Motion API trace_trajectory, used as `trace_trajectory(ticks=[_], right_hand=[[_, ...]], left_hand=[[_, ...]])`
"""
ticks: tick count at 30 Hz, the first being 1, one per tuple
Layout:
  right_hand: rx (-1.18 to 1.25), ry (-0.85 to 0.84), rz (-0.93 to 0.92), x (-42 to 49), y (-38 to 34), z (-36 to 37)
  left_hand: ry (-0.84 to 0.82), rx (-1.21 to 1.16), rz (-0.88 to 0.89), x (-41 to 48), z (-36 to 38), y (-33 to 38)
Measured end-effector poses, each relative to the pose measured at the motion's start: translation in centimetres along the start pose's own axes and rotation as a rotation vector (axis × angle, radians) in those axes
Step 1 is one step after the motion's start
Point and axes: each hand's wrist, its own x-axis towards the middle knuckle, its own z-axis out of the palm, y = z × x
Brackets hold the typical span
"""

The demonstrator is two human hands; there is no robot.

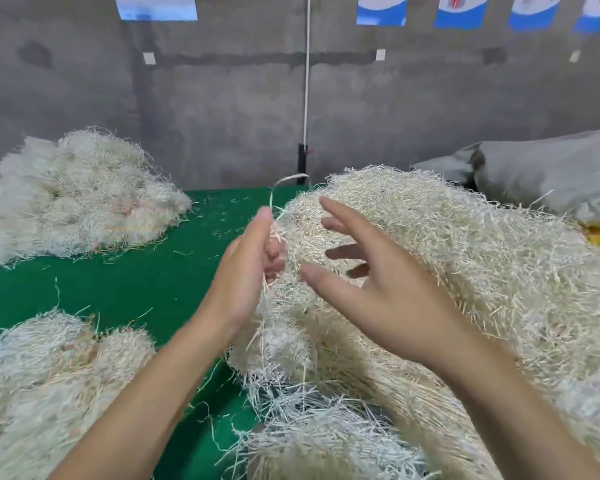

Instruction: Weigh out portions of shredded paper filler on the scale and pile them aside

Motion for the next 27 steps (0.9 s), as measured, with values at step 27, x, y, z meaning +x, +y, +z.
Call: trace_trajectory(ticks=[27], right_hand=[[-0.113, -0.359, 0.321, -12.5, 2.3, -0.2]], left_hand=[[-0.572, 0.566, -0.094, -10.7, -2.4, -2.2]])
